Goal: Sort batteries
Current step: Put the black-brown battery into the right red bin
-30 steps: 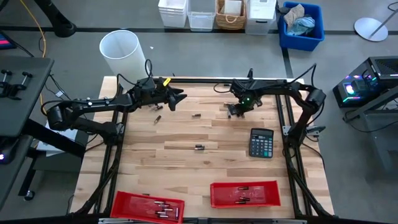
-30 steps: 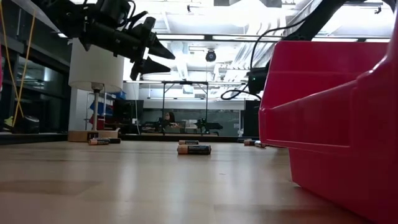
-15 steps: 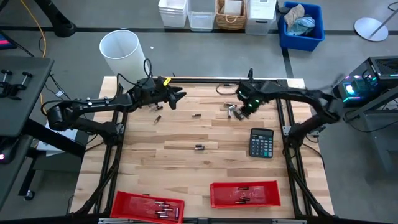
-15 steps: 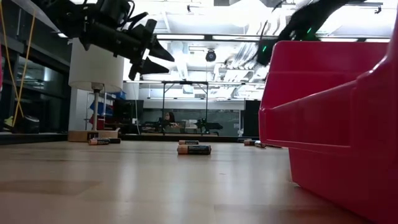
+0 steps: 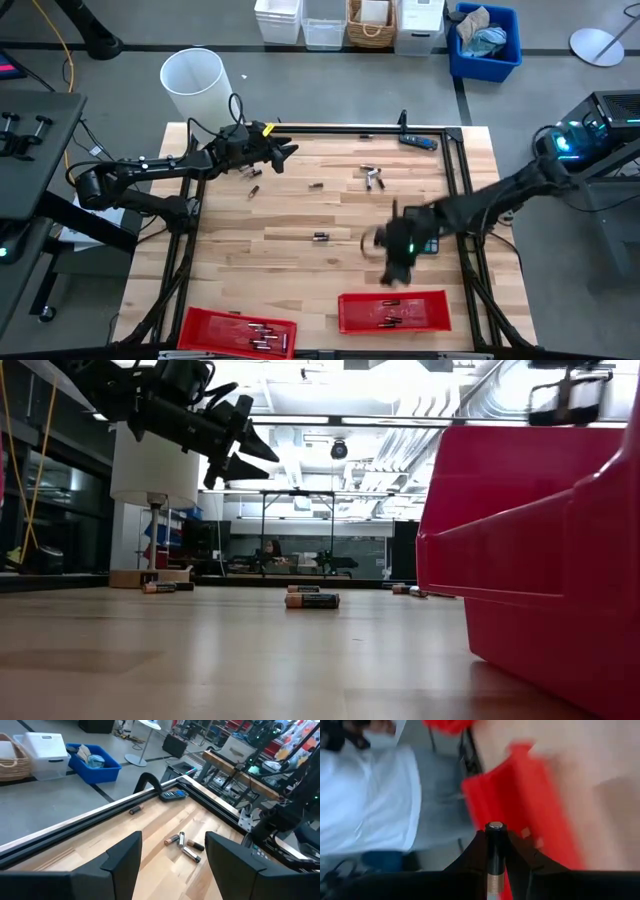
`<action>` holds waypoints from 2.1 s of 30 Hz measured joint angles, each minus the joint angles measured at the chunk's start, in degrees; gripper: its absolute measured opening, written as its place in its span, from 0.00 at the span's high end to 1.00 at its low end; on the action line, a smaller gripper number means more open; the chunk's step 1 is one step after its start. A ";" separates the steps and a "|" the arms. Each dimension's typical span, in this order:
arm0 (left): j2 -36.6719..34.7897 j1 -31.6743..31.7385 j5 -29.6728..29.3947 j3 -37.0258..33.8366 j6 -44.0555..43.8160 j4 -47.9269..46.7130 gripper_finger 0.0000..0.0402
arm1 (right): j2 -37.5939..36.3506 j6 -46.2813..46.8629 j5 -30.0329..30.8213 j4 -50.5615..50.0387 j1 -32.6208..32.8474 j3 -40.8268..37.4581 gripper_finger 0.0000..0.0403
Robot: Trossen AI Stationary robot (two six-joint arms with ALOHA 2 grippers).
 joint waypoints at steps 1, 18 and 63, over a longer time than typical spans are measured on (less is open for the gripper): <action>0.00 0.00 -0.02 0.00 -0.02 0.02 0.47 | 1.47 2.19 -0.29 1.92 2.11 -0.01 0.92; 0.00 0.02 -0.04 0.00 0.04 -0.46 0.47 | 9.93 2.25 -13.72 -4.53 3.64 5.76 0.43; 0.00 0.00 -2.99 0.00 -3.05 -4.44 0.47 | 27.23 -36.64 25.45 -21.26 -49.72 2.77 0.92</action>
